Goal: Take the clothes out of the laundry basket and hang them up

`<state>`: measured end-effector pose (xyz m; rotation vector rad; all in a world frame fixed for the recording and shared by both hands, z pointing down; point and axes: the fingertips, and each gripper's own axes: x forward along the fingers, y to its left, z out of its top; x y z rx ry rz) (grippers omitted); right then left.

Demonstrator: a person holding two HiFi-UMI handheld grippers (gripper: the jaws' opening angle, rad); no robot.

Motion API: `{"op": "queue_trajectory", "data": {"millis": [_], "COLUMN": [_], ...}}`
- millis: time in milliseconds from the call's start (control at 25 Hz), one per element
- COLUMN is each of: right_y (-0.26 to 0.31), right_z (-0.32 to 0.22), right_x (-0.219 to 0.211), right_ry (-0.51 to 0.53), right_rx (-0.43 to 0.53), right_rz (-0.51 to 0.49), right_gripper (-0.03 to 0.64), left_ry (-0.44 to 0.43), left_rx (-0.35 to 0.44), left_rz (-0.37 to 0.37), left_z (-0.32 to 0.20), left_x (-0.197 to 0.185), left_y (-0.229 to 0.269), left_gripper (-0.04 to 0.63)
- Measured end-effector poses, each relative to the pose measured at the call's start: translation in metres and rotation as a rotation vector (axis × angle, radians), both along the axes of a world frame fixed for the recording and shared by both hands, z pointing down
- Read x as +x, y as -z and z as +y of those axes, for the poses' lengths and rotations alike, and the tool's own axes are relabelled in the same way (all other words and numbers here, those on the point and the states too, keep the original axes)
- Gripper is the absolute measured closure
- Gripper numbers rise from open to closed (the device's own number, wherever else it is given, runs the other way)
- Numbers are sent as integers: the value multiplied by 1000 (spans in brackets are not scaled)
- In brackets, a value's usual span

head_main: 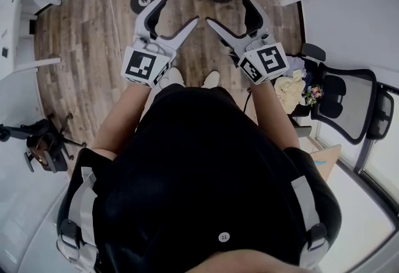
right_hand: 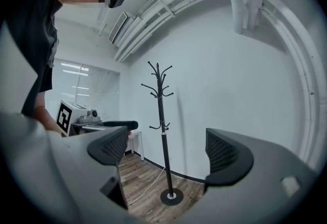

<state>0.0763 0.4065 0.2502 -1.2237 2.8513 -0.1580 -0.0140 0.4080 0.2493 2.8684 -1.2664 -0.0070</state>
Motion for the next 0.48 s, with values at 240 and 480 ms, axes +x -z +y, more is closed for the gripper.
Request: {"op": "queue_trajectory", "data": {"millis": [240, 480], "right_y": [2, -1], "right_z": [-4, -6], "right_x": [15, 41], "right_ry": [-47, -88], "right_rx": [16, 10], "right_rz": [20, 24], "right_gripper": [105, 72], "left_ry": [24, 33], "left_rx": [19, 20], "left_rz": [-18, -14], "left_z": [-7, -13], "left_x": [-3, 11], "left_y": [-2, -4], "left_gripper": [142, 108]}}
